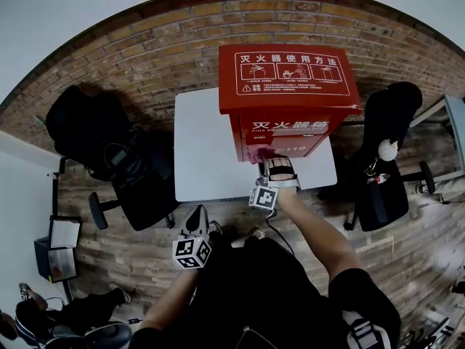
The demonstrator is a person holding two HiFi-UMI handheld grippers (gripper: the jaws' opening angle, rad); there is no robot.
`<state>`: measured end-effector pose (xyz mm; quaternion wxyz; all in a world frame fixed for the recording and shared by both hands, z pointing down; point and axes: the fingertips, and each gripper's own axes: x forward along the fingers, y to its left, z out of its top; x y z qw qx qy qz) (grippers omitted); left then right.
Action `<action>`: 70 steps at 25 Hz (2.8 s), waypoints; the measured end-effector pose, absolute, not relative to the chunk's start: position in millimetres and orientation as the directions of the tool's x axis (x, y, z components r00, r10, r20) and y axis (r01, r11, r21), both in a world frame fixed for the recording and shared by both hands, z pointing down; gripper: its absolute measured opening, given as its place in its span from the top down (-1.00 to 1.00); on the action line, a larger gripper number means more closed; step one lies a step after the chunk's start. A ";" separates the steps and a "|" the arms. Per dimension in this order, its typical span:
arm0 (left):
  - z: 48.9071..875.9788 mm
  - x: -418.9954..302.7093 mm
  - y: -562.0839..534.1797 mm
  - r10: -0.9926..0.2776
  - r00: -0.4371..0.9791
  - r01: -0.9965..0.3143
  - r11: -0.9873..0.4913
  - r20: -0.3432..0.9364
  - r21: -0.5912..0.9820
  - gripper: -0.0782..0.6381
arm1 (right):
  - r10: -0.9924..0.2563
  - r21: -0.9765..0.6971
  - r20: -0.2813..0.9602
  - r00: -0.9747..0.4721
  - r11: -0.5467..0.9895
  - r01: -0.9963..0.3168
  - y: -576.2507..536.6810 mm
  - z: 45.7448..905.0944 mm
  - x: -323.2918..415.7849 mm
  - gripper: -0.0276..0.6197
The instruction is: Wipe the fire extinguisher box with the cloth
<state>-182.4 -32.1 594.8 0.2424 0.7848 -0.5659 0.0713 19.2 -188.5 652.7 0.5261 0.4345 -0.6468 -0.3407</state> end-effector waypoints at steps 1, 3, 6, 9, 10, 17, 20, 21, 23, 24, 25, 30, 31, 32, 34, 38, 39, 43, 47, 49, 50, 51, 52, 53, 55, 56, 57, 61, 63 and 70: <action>594.2 -181.9 -32.5 -0.854 0.351 -0.922 -0.244 0.385 0.300 0.73 | -0.924 0.902 0.376 -0.069 0.382 -0.202 -188.8 647.6 19.2 0.57; 592.8 -181.0 -33.8 -0.854 0.354 -0.921 -0.248 0.382 0.300 0.73 | -0.927 0.904 0.367 -0.074 0.374 -0.208 -189.3 639.1 18.6 0.57; 591.1 -179.4 -36.2 -0.854 0.360 -0.919 -0.255 0.376 0.300 0.73 | -0.934 0.910 0.350 -0.075 0.357 -0.212 -190.8 627.0 18.5 0.56; 590.0 -178.2 -36.8 -0.854 0.364 -0.917 -0.259 0.372 0.302 0.73 | -0.939 0.915 0.335 -0.077 0.344 -0.210 -190.3 618.0 18.1 0.57; 589.9 -178.0 -36.8 -0.853 0.365 -0.917 -0.260 0.373 0.302 0.73 | -0.940 0.916 0.332 -0.077 0.341 -0.211 -190.0 615.3 17.9 0.57; 589.2 -175.5 -40.2 -0.851 0.372 -0.914 -0.268 0.370 0.304 0.73 | -0.952 0.931 0.296 -0.078 0.306 -0.197 -190.7 597.8 18.5 0.57; 588.9 -175.2 -41.1 -0.851 0.376 -0.913 -0.273 0.367 0.303 0.73 | -0.955 0.934 0.287 -0.071 0.296 -0.199 -190.5 589.9 20.0 0.57; 588.9 -175.4 -41.3 -0.851 0.376 -0.913 -0.274 0.367 0.303 0.73 | -0.956 0.935 0.285 -0.071 0.293 -0.200 -190.2 587.9 19.9 0.57; 588.6 -176.0 -41.5 -0.851 0.377 -0.913 -0.275 0.365 0.302 0.73 | -0.958 0.936 0.279 -0.070 0.287 -0.203 -189.4 583.9 20.0 0.57; 588.5 -176.6 -41.5 -0.852 0.377 -0.913 -0.275 0.364 0.302 0.73 | -0.959 0.937 0.276 -0.069 0.284 -0.205 -188.9 581.6 20.0 0.57; 588.4 -177.5 -41.5 -0.852 0.377 -0.913 -0.274 0.363 0.303 0.73 | -0.960 0.937 0.272 -0.069 0.280 -0.207 -188.6 578.9 20.0 0.56; 588.5 -181.7 -40.7 -0.856 0.371 -0.914 -0.268 0.361 0.305 0.73 | -0.968 0.945 0.243 -0.066 0.251 -0.209 -189.5 564.7 20.1 0.57; 588.7 -182.1 -40.3 -0.856 0.371 -0.914 -0.267 0.361 0.305 0.73 | -0.969 0.946 0.238 -0.065 0.246 -0.210 -189.9 562.2 20.4 0.57; 588.9 -182.5 -39.9 -0.856 0.370 -0.914 -0.267 0.361 0.306 0.73 | -0.970 0.947 0.233 -0.064 0.241 -0.210 -190.3 559.8 20.6 0.57; 589.2 -183.2 -38.7 -0.856 0.370 -0.914 -0.265 0.361 0.308 0.73 | -0.972 0.950 0.225 -0.067 0.234 -0.207 -190.3 555.3 20.2 0.56; 589.4 -184.9 -36.3 -0.858 0.367 -0.914 -0.261 0.360 0.310 0.73 | -0.977 0.956 0.203 -0.069 0.212 -0.203 -189.4 543.3 20.8 0.57; 589.4 -185.5 -35.8 -0.858 0.366 -0.914 -0.260 0.359 0.310 0.73 | -0.978 0.956 0.199 -0.069 0.209 -0.205 -189.4 540.9 21.0 0.57; 589.6 -187.8 -33.9 -0.859 0.365 -0.915 -0.259 0.359 0.310 0.73 | -0.980 0.959 0.186 -0.069 0.197 -0.206 -189.4 533.4 20.5 0.57; 587.1 -189.3 -32.4 -0.862 0.364 -0.915 -0.261 0.354 0.306 0.73 | -0.984 0.963 0.165 -0.069 0.175 -0.205 -188.8 523.1 20.9 0.56; 585.5 -190.4 -31.5 -0.863 0.364 -0.916 -0.262 0.351 0.304 0.73 | -0.986 0.965 0.150 -0.070 0.161 -0.206 -188.6 515.1 20.7 0.56; 584.6 -190.9 -31.0 -0.863 0.364 -0.916 -0.263 0.350 0.303 0.73 | -0.987 0.967 0.142 -0.072 0.154 -0.205 -188.5 510.8 20.3 0.56; 583.8 -191.2 -30.2 -0.863 0.364 -0.916 -0.264 0.349 0.302 0.73 | -0.988 0.968 0.134 -0.073 0.146 -0.204 -188.4 506.5 19.8 0.56; 583.0 -191.4 -29.3 -0.864 0.365 -0.916 -0.265 0.348 0.302 0.73 | -0.989 0.969 0.126 -0.074 0.139 -0.203 -188.0 502.5 19.5 0.56; 582.3 -191.4 -28.4 -0.864 0.366 -0.915 -0.267 0.347 0.301 0.73 | -0.990 0.970 0.118 -0.075 0.131 -0.202 -187.6 498.6 19.4 0.56; 580.5 -191.6 -26.9 -0.864 0.368 -0.915 -0.270 0.345 0.299 0.73 | -0.992 0.973 0.101 -0.075 0.114 -0.203 -186.7 489.6 19.6 0.56; 579.5 -192.1 -26.4 -0.864 0.368 -0.915 -0.271 0.344 0.298 0.73 | -0.993 0.973 0.091 -0.075 0.105 -0.204 -186.6 484.8 19.9 0.56; 578.4 -192.9 -26.3 -0.864 0.368 -0.916 -0.272 0.343 0.296 0.73 | -0.994 0.974 0.083 -0.075 0.097 -0.206 -186.7 480.4 20.0 0.56; 572.5 -196.1 -30.6 -0.859 0.385 -0.914 -0.305 0.339 0.266 0.73 | -0.996 0.975 0.056 -0.067 0.069 -0.211 -187.8 466.5 20.3 0.56; 569.5 -199.0 -34.4 -0.855 0.396 -0.912 -0.323 0.335 0.253 0.73 | -0.997 0.976 0.041 -0.060 0.053 -0.210 -187.0 460.1 21.0 0.56; 562.0 -206.7 -52.1 -0.824 0.459 -0.883 -0.383 0.332 0.270 0.73 | -0.999 0.982 -0.018 -0.050 -0.009 -0.186 -185.6 435.9 17.0 0.56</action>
